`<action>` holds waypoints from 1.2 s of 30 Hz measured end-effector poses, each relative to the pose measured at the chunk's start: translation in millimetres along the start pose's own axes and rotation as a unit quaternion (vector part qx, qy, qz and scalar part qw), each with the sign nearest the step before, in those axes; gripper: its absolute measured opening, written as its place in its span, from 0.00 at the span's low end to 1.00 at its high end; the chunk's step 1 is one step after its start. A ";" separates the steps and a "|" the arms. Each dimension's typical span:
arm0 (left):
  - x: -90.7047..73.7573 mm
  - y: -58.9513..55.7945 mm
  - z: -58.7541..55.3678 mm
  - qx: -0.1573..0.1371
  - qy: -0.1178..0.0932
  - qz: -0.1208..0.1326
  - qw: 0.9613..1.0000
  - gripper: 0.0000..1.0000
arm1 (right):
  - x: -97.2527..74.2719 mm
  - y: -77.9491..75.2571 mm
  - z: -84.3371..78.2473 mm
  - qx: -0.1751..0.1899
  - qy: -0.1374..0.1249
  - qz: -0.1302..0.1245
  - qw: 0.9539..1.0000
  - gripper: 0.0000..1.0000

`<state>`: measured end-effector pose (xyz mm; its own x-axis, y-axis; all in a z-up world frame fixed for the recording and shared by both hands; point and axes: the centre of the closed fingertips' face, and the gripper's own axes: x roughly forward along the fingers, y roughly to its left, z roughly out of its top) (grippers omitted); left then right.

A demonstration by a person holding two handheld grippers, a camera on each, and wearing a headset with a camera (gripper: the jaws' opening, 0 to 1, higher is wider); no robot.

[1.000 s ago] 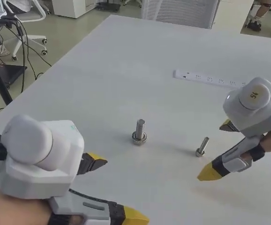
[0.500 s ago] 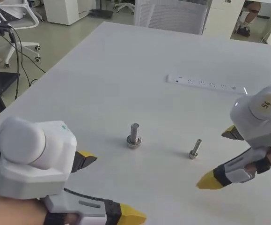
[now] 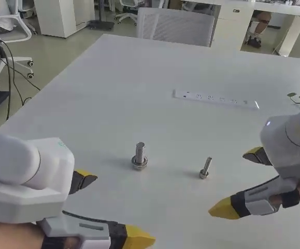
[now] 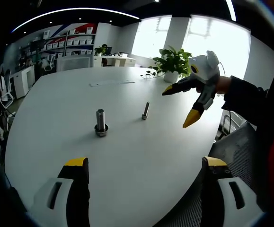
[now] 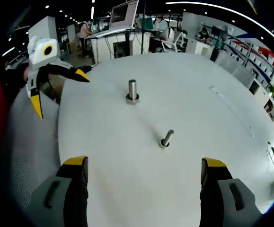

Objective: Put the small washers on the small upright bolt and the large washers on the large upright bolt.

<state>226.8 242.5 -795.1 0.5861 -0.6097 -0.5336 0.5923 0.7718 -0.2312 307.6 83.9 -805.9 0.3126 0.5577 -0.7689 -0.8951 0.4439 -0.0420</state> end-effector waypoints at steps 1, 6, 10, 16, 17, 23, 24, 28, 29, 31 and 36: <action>-0.2 0.0 0.2 0.000 0.000 0.000 1.000 1.00 | -1.9 2.3 0.3 0.000 -0.003 -0.004 1.000 1.00; -2.5 0.2 2.7 0.002 -0.005 0.000 1.000 1.00 | -7.8 13.9 0.3 0.013 -0.023 -0.007 1.000 1.00; -3.5 0.7 5.0 0.001 -0.009 0.001 1.000 1.00 | -11.1 20.4 -1.9 0.017 -0.031 -0.011 0.999 1.00; -4.7 1.7 8.7 0.005 -0.011 0.003 1.000 1.00 | -21.4 22.9 0.7 0.034 -0.060 -0.027 0.997 1.00; -4.7 2.0 10.6 0.006 -0.013 0.003 1.000 1.00 | -22.7 21.8 3.8 0.039 -0.071 -0.035 0.996 1.00; -3.8 2.8 15.4 0.010 -0.018 0.003 1.000 1.00 | -29.4 25.7 8.6 0.049 -0.104 -0.059 0.992 1.00; -3.7 3.0 14.9 0.009 -0.017 0.003 1.000 1.00 | -30.4 22.4 9.6 0.048 -0.114 -0.071 0.990 1.00; -4.2 4.1 13.8 0.008 -0.018 0.002 1.000 1.00 | -29.9 22.2 5.9 0.059 -0.122 -0.076 0.988 1.00; -4.5 5.1 13.8 0.009 -0.018 0.003 1.000 1.00 | -29.9 22.3 5.6 0.061 -0.126 -0.079 0.987 1.00; -4.6 8.1 13.7 0.007 -0.019 0.004 1.000 1.00 | -29.7 22.7 5.9 0.066 -0.131 -0.084 0.986 1.00; -3.8 12.2 13.8 0.005 -0.019 0.004 1.000 1.00 | -24.1 26.6 3.6 0.073 -0.140 -0.084 0.984 1.00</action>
<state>239.4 251.8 -784.6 0.6112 -0.6107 -0.5035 0.5935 0.7745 -0.2189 277.4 84.8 -786.2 0.5456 0.6301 -0.5526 -0.7748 0.6305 -0.0461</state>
